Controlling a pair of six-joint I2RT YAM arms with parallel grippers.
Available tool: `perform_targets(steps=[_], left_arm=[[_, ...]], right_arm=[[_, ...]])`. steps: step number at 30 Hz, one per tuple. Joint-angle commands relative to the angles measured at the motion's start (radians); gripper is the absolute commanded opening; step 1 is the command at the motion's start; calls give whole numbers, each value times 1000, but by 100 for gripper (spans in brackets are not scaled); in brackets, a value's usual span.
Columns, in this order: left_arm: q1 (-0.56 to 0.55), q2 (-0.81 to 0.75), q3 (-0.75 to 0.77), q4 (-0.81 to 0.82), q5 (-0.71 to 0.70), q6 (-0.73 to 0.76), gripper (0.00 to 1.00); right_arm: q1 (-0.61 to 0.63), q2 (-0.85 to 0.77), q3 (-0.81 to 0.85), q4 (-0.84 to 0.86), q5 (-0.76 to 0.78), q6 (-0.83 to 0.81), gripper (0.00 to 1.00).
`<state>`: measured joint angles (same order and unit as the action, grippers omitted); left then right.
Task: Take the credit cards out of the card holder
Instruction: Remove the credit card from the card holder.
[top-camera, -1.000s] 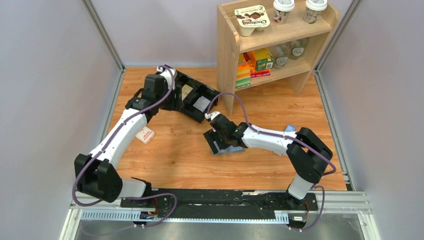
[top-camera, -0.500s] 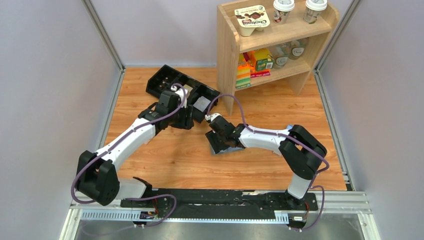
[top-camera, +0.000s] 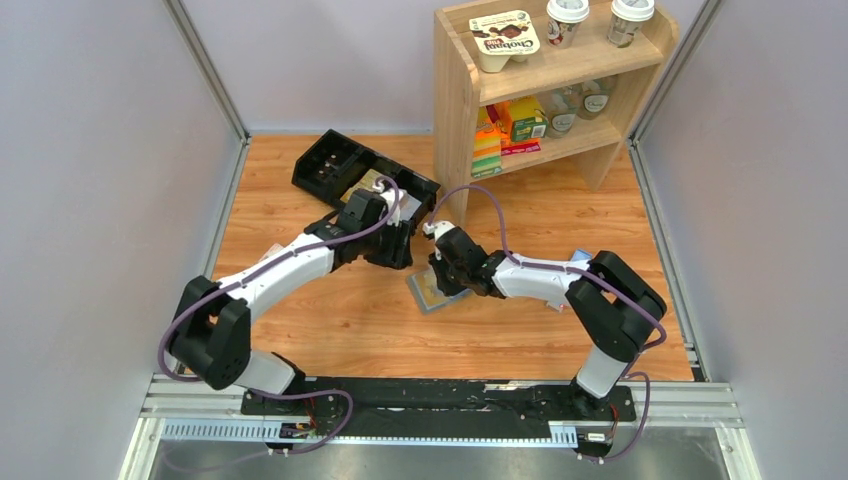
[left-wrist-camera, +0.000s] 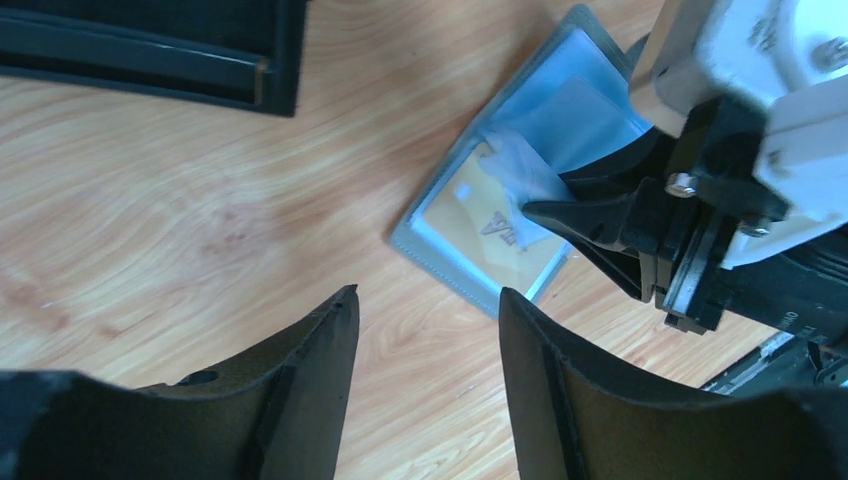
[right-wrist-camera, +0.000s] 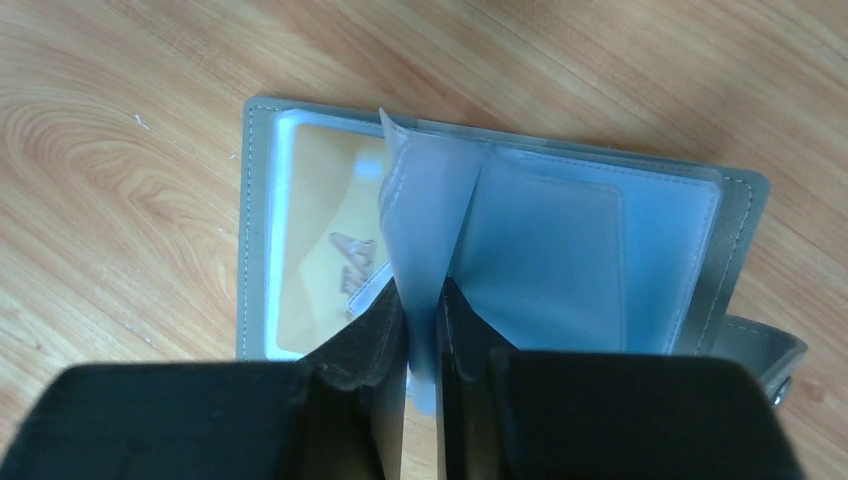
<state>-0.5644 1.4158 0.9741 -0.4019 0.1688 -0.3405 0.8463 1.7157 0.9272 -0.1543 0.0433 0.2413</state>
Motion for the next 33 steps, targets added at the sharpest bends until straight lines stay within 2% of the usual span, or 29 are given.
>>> perform_targets(steps=[1, 7, 14, 16, 25, 31, 33], left_arm=[[-32, 69, 18, 72, 60, -17, 57], [-71, 215, 55, 92, 89, 9, 41], [-134, 342, 112, 65, 34, 44, 37], [-135, 376, 126, 2, 12, 37, 33], [-143, 472, 121, -86, -32, 46, 27], [-150, 477, 110, -95, -41, 57, 25], [-152, 474, 113, -94, -41, 60, 25]], right_arm=[[-26, 21, -86, -21, -98, 0, 14], [-59, -2, -122, 33, -206, 16, 13], [-61, -22, -125, 32, -217, 32, 13], [-61, -31, -116, 6, -186, 36, 14], [-59, -119, -73, -117, 137, 61, 17], [-72, -198, -70, -234, 487, 143, 31], [-105, -243, -65, -301, 561, 196, 36]])
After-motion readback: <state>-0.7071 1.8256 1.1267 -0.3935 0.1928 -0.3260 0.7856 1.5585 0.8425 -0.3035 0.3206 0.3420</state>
